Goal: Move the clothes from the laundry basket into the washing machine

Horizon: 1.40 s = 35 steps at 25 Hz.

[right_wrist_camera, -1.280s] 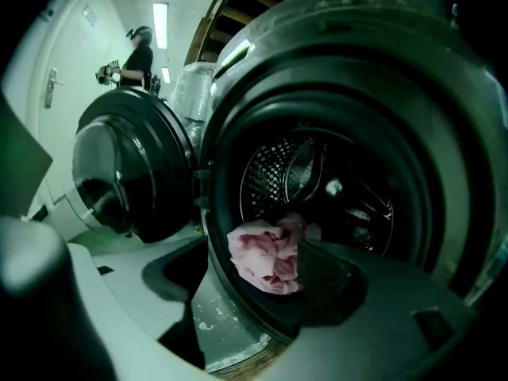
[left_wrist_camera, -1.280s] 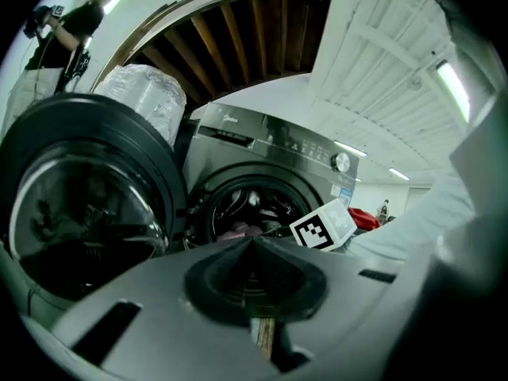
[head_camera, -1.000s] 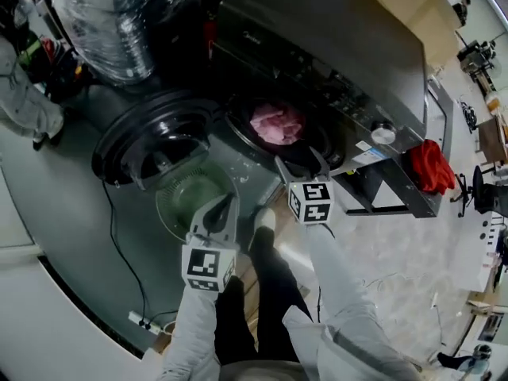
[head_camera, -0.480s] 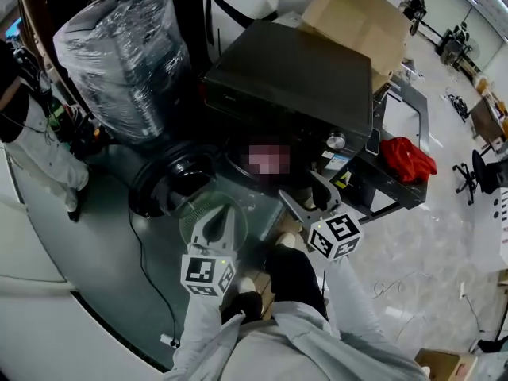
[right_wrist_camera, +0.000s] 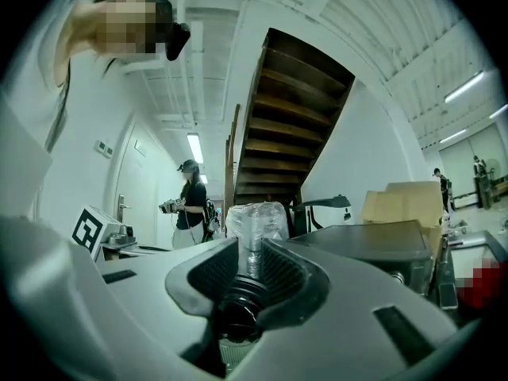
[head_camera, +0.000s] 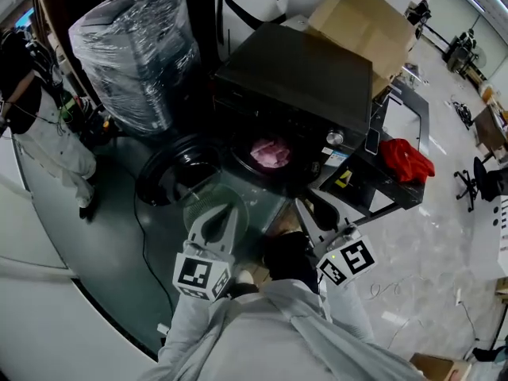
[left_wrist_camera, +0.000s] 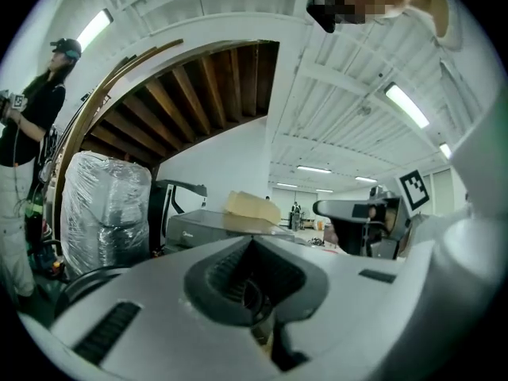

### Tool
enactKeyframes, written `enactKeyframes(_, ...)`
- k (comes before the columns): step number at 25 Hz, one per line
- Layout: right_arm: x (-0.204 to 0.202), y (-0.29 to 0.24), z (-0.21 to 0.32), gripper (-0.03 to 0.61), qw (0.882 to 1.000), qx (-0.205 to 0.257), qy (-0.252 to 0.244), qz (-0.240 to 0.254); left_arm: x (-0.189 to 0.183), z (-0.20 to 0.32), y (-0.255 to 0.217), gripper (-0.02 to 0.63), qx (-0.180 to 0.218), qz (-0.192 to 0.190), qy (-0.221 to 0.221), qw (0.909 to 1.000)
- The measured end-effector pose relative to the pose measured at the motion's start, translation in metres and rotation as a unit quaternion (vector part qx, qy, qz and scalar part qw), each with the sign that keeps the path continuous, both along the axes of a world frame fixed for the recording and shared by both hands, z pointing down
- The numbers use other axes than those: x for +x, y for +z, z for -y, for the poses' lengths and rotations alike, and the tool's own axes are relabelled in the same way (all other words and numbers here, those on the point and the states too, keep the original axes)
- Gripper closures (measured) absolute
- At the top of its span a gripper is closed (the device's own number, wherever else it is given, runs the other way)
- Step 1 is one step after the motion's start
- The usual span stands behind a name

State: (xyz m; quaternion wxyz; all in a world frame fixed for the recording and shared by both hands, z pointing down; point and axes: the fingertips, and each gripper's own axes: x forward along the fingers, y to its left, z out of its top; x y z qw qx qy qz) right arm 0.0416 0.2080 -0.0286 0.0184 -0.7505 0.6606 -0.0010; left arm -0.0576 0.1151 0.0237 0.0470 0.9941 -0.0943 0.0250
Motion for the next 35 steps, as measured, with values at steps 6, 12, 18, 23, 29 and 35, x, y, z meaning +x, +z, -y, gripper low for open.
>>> enactKeyframes(6,-0.003,-0.004,-0.02,0.541,1.0,0.008,0.004,-0.008,-0.007,-0.023,0.001,0.595,0.001,0.002,0.007,1.0)
enactKeyframes(12,0.011,0.008,-0.034,0.561,1.0,0.009,0.013,0.003,0.001,-0.029,0.003,0.595,0.007,0.003,-0.004,1.0)
enactKeyframes(18,0.02,0.008,-0.042,0.561,1.0,0.02,0.014,0.015,0.006,-0.032,0.001,0.595,0.018,0.007,-0.013,0.9997)
enactKeyframes(23,0.023,0.008,-0.041,0.561,0.999,0.03,0.017,0.022,0.007,-0.033,0.002,0.595,0.021,0.013,-0.017,0.9995)
enactKeyframes(29,0.013,0.014,-0.035,0.561,1.0,0.022,0.01,0.019,-0.005,-0.028,0.006,0.595,0.014,0.013,-0.025,0.9995)
enactKeyframes(35,0.007,0.021,-0.031,0.561,1.0,0.015,0.004,0.027,-0.018,-0.023,0.011,0.595,0.004,0.016,-0.038,0.9992)
